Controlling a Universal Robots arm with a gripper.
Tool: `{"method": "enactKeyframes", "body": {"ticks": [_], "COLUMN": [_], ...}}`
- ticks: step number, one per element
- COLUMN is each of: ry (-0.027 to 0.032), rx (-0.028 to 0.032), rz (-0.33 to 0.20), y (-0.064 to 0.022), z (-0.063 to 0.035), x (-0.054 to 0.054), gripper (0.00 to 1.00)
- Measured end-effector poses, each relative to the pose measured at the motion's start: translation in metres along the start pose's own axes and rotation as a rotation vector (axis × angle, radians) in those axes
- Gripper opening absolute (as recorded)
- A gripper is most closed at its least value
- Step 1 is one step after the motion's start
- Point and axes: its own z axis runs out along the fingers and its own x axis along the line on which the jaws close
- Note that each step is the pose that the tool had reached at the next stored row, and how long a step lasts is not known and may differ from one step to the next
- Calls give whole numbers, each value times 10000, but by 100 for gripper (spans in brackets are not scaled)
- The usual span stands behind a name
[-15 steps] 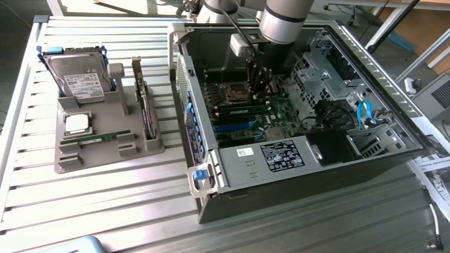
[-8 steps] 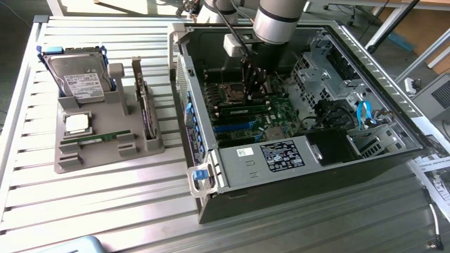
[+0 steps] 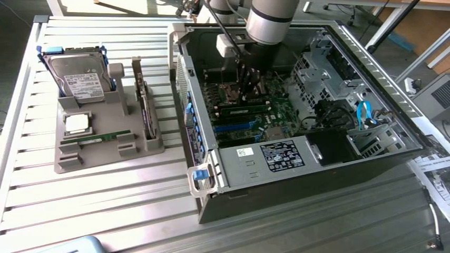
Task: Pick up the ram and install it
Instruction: 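Press down the ram until it locks into place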
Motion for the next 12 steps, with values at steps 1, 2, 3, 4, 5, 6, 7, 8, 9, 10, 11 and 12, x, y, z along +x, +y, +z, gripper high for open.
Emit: {"method": "enactKeyframes", "body": {"ticks": [1, 2, 3, 4, 5, 6, 7, 8, 9, 10, 11, 12], "ry": [0, 1, 2, 2, 3, 3, 4, 4, 4, 4, 4, 4], "rx": [0, 0, 0, 0, 0, 0, 0, 0, 0, 0, 0, 0], "rz": [0, 1, 0, 0, 1, 1, 0, 0, 0, 1, 0, 1], "y": [16, 34, 48, 57, 70, 88, 100, 120, 147, 171, 184, 199], "z": [1, 2, 3, 4, 5, 7, 7, 10, 13, 17, 19, 22], "x": [-1, -3, -4, -5, -5, -7, -8, -9, -11, -13, -14, -16], "gripper": [11, 11, 11, 11, 11, 11, 11, 11, 11, 11, 11, 11]}}
